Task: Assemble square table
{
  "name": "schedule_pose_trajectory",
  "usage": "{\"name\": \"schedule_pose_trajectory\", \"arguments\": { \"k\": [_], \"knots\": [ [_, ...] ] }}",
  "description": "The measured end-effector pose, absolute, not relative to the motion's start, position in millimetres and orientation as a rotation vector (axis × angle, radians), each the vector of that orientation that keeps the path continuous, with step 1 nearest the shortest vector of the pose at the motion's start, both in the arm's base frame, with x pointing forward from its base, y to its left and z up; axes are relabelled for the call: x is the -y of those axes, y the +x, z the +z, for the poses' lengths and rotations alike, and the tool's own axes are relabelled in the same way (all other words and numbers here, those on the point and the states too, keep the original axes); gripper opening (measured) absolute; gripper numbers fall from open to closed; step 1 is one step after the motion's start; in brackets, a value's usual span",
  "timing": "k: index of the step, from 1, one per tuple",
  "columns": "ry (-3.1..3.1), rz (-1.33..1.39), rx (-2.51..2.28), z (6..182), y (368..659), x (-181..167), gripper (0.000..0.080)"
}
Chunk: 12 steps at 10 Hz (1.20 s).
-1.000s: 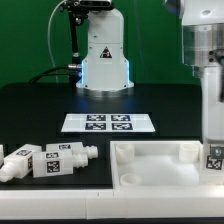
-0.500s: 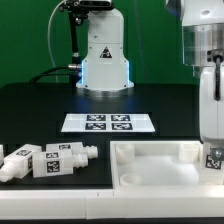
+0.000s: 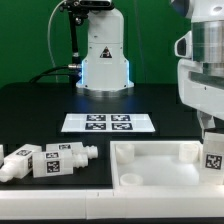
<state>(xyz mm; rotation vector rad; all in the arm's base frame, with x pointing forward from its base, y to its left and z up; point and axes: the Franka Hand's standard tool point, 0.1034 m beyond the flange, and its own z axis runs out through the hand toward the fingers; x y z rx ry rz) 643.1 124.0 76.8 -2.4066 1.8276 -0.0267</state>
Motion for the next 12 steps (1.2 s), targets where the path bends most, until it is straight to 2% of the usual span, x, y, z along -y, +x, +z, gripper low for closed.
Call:
{"name": "schedule_pose_trajectory", "arguments": {
  "k": [2,4,5,6,7,8,9,12],
  "knots": [
    [-2.571,-0.044,-1.598,77.2,643.7,-121.3,0.0649],
    [-2.871,-0.066,-1.044,79.7,648.0,-106.6,0.0649],
    [-2.907,-0.067,-0.958,77.8,647.6,-105.1,0.0649],
    [-2.895,-0.066,-0.993,77.8,647.5,-105.6,0.0516],
    [-2.883,-0.065,-1.025,77.7,647.5,-105.5,0.0516],
    [-2.884,-0.065,-1.023,77.6,647.5,-105.1,0.0376],
    [-2.883,-0.066,-1.028,77.8,647.7,-104.5,0.0285],
    [-2.771,-0.053,-1.295,77.3,647.2,-102.3,0.0285]
  ]
}}
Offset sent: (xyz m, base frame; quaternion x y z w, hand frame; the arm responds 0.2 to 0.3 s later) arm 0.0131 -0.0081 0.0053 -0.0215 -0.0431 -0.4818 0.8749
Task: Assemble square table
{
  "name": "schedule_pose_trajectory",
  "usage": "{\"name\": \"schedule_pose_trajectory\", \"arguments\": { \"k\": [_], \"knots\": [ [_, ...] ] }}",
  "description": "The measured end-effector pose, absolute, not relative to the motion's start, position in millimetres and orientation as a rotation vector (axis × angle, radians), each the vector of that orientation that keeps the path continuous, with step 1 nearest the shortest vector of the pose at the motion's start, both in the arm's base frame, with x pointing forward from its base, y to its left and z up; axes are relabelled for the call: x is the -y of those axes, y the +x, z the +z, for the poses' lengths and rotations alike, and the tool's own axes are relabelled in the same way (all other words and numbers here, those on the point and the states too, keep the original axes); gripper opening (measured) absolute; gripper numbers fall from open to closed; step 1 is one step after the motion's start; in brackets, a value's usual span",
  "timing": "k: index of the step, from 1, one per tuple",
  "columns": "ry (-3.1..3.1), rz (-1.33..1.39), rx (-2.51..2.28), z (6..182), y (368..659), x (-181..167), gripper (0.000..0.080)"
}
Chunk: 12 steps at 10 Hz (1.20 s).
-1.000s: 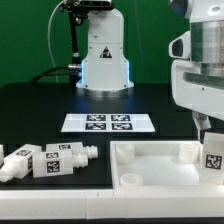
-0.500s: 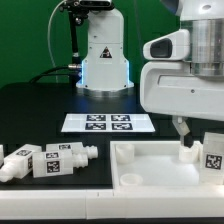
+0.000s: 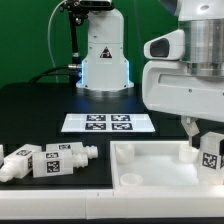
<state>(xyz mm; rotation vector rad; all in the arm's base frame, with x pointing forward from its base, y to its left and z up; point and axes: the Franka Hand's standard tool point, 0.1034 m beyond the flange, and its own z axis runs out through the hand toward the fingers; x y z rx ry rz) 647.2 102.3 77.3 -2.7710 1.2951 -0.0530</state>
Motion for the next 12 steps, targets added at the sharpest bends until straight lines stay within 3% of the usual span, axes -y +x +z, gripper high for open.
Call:
{"name": "schedule_pose_trajectory", "arguments": {
  "k": [5,10,12],
  "knots": [
    [-2.16,0.009,-2.138,76.9,642.4,-99.1,0.0285],
    [-1.873,0.04,-2.38,77.1,640.2,-98.6,0.0286],
    [-1.882,0.039,-2.374,76.1,640.0,-98.5,0.0511]
  ]
}}
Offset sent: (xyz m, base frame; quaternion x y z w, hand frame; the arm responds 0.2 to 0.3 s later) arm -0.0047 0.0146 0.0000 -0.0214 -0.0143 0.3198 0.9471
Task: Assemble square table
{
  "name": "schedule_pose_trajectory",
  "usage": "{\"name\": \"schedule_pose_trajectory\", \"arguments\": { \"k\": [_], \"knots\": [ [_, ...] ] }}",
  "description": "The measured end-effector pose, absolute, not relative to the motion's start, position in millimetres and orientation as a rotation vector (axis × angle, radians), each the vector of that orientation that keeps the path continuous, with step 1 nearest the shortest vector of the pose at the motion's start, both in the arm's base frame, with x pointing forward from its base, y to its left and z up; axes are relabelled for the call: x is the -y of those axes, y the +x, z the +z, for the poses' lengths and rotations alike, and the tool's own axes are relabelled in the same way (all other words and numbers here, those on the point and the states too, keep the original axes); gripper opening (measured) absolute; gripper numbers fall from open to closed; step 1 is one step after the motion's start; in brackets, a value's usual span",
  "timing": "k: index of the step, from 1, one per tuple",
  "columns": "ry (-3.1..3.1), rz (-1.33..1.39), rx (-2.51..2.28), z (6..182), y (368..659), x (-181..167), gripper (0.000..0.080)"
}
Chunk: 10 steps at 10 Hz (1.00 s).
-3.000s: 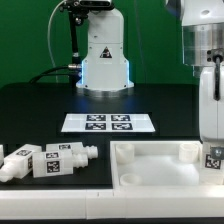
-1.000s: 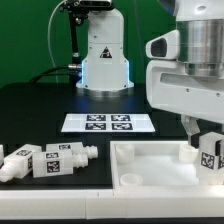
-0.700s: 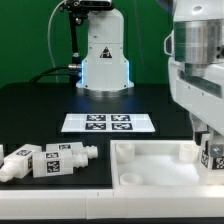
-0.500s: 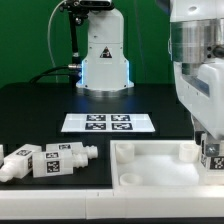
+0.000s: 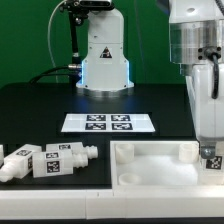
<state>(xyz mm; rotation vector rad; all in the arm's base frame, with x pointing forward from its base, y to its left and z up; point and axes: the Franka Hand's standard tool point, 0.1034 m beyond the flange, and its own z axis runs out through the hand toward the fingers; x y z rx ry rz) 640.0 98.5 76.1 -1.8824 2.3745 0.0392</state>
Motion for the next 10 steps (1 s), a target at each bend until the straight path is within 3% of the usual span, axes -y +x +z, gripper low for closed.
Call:
{"name": "schedule_pose_trajectory", "arguments": {
  "k": [1,2,4,10],
  "knots": [
    [-1.96,0.046,-2.313,82.8,641.3,-97.2,0.0511],
    [-2.026,0.041,-2.24,95.9,643.8,-92.9,0.0621],
    [-2.044,0.01,-2.178,121.2,650.6,-81.9,0.0641],
    [-2.053,0.014,-2.178,116.7,649.2,-83.4,0.0649]
  ]
}}
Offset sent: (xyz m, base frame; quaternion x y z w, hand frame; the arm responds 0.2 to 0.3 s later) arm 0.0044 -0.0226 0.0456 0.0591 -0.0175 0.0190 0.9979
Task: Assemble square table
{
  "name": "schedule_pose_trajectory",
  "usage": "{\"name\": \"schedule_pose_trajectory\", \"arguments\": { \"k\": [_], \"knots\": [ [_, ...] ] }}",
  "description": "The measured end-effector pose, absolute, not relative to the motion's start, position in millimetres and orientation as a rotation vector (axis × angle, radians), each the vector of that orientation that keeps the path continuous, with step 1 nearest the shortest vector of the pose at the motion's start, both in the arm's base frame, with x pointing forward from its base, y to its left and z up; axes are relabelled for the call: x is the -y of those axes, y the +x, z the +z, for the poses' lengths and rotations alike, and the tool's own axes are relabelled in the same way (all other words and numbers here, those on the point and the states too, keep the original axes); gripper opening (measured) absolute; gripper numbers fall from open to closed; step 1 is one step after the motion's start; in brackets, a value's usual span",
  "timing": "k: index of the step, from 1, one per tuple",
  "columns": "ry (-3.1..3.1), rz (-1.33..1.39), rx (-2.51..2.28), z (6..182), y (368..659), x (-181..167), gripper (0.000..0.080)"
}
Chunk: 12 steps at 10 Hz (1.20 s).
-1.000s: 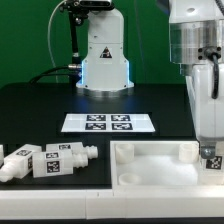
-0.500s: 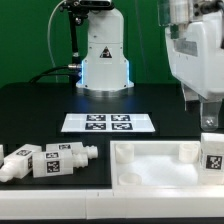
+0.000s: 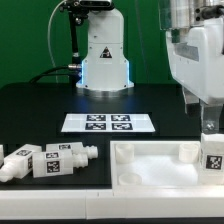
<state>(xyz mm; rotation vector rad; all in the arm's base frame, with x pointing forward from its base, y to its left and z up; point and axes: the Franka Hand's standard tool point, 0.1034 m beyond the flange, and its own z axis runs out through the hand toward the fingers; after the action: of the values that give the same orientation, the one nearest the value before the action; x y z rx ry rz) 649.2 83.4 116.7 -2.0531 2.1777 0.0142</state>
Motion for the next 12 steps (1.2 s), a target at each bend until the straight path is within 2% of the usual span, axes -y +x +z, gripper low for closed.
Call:
{"name": "schedule_pose_trajectory", "arguments": {
  "k": [2,3,6,10,12],
  "knots": [
    [-2.172,0.007,-2.067,114.6,645.5,-77.8,0.0649],
    [-2.249,0.016,-2.001,109.9,635.4,-64.4,0.0649],
    [-2.41,-0.052,-1.789,116.9,628.2,-35.7,0.0649],
    [-2.593,-0.08,-1.523,114.4,627.2,-33.2,0.0649],
    [-2.728,-0.079,-1.317,112.0,611.4,2.7,0.0649]
  ]
}}
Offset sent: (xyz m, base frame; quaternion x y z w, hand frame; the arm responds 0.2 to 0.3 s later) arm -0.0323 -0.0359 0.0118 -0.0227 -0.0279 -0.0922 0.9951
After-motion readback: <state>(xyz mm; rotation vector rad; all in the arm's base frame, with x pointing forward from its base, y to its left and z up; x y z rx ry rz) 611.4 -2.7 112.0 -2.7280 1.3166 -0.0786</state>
